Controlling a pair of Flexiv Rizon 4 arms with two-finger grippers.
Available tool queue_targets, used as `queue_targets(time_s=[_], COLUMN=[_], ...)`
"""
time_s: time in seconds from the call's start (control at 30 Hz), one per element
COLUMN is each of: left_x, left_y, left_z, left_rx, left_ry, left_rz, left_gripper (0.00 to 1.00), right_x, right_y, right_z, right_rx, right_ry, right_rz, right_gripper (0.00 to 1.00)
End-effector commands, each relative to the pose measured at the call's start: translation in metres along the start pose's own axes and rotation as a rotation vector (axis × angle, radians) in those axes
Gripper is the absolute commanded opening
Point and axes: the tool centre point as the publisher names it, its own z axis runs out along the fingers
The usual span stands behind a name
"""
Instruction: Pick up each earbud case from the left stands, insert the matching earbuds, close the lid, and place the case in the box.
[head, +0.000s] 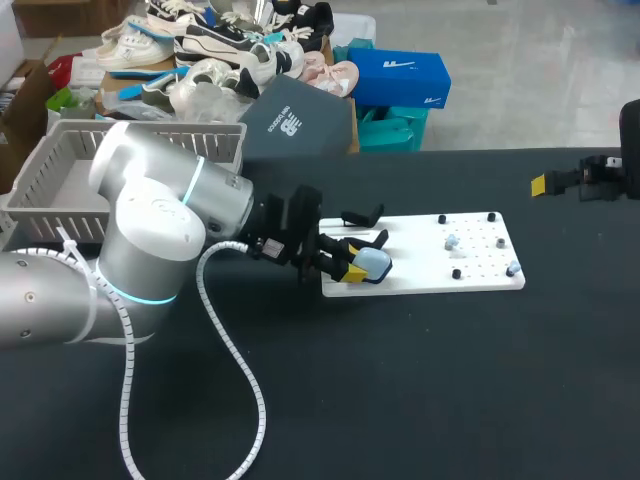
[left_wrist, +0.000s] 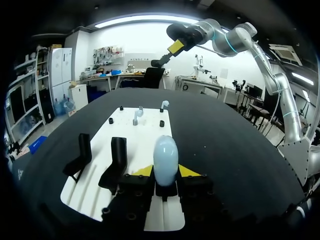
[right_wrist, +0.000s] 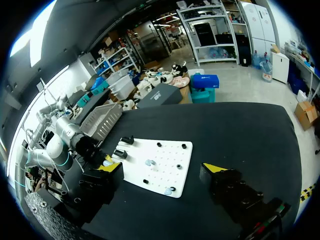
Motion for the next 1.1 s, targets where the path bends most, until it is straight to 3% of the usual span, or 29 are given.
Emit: queue_targets(time_s=[0.03,0.8,1.1], left_x=[0.000,-0.007,-0.023], left_y=[0.003,0.004,0.005], left_z=[0.003,-0.010,-0.030], left_rx=[0.004,-0.030,-0.093], left_ry=[0.002,-0.072,-0.160], left_rz=[-0.001,0.004,-0.019], left_gripper=[0.00,0.00,0.00], right_x=[0.000,0.000,0.000], right_y=[0.000,0.000,0.000], right_z=[0.000,0.000,0.000], right_rx=[0.000,0.000,0.000], right_ry=[0.000,0.000,0.000], right_rz=[0.000,0.000,0.000], right_gripper=[1.00,1.00,1.00])
